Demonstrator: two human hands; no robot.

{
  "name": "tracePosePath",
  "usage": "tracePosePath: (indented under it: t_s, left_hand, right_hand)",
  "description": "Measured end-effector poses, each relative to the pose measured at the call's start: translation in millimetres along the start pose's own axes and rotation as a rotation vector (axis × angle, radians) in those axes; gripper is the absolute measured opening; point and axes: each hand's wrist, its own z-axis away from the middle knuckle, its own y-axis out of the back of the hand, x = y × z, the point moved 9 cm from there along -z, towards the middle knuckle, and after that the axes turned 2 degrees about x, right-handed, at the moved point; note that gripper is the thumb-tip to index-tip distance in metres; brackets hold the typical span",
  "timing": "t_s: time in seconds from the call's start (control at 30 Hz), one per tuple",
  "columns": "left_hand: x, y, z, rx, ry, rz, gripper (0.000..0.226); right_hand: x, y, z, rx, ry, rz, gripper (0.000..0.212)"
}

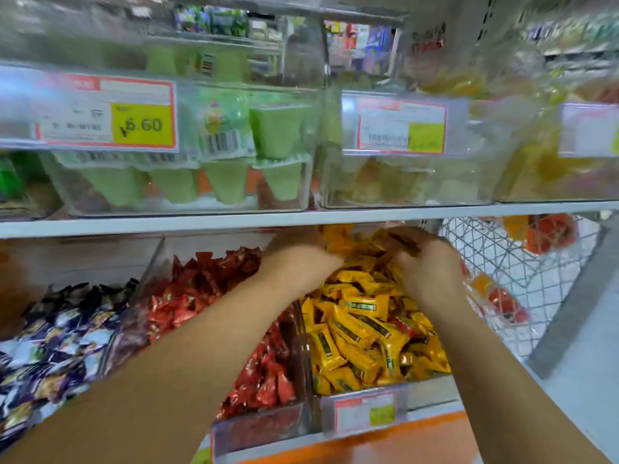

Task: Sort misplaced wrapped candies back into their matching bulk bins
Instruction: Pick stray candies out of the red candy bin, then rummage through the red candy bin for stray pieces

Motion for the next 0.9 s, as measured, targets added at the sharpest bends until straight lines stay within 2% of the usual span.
tracePosePath:
  t_s: [0.07,0.17,0.23,0.3,0.4,0.47,0.63,0.9]
  left_hand:
    - [16,-11,-17,-0.021,0.004,0.013,0.028]
    - [33,-20,-37,-0.017,-0.038,0.033,0.046]
    - [33,-21,-51,0.043,-0.082,-0.045,0.047]
    - [32,-33,-63,-0.003,-0.186,-0.061,0.049]
    - [36,-49,-61,-0.144,-0.323,-0.05,0.086]
    - [37,-53,-58,-0.178,-0.351,-0.062,0.098]
    - [30,-53,-52,-0.208,-0.317,-0.094,0.1]
    - [14,-32,-10,-0.157,-0.358,-0.106,0.079]
  right_hand:
    - [11,-5,-7,-0.014,-0.005,-0.016,0.021]
    - [26,-4,-17,0.018,-0.005,-0.059,0.02]
    - [37,-9,-21,-0.002,-0.039,-0.041,0.022]
    - [45,-18,-23,-0.063,-0.057,0.003,0.025]
    - [46,-22,-23,-0.114,-0.038,0.012,0.029]
    - [44,-20,-21,-0.134,-0.033,0.023,0.031]
    - [34,-17,-15,-0.183,-0.016,0.038,0.034]
    - [-4,-17,2,-0.228,0.097,0.082,0.033]
